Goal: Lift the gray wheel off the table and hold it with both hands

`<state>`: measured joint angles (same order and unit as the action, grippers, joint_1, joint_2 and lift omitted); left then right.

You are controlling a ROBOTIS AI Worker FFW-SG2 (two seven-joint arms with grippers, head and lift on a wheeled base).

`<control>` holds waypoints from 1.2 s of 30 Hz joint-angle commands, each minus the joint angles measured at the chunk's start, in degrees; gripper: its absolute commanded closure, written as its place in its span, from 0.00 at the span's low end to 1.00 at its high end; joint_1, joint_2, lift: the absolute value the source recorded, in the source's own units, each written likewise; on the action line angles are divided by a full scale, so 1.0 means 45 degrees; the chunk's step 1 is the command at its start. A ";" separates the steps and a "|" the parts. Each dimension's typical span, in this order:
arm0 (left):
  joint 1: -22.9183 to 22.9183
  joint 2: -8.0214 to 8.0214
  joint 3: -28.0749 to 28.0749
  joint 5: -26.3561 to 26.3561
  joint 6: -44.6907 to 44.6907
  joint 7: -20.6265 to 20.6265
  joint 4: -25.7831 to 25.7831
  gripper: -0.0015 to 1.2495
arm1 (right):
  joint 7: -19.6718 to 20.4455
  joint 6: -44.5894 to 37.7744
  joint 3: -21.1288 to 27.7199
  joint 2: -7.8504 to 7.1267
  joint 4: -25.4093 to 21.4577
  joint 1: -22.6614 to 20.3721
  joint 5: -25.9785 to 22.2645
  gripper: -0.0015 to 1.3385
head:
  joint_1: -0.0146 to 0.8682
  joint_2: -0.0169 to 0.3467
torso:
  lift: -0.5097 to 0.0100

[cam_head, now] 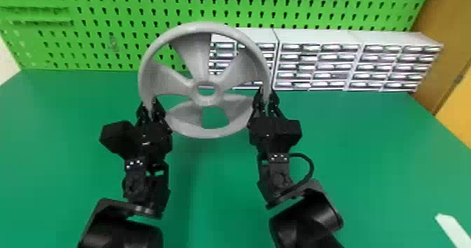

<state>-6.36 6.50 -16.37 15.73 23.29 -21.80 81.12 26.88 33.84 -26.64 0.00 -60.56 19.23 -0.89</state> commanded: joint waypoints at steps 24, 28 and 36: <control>0.0027 0.0000 0.0084 -0.0116 0.0000 0.0000 0.0059 0.79 | 0.0004 -0.0001 -0.0057 0.0011 0.0058 0.0063 0.0022 0.93 | 0.82 0.09 | 0.79; 0.0027 0.0000 0.0084 -0.0116 0.0000 0.0000 0.0040 0.79 | 0.0004 -0.0001 -0.0115 0.0011 0.0058 0.0063 0.0022 0.93 | 0.82 0.09 | 0.79; 0.0027 0.0000 0.0084 -0.0116 0.0000 0.0000 0.0059 0.79 | 0.0004 -0.0001 -0.0115 0.0011 0.0058 0.0044 0.0022 0.93 | 0.82 0.09 | 0.79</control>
<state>-6.24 6.50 -15.99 15.21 23.29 -21.80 81.37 26.87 33.84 -27.15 0.00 -60.29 19.46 -0.79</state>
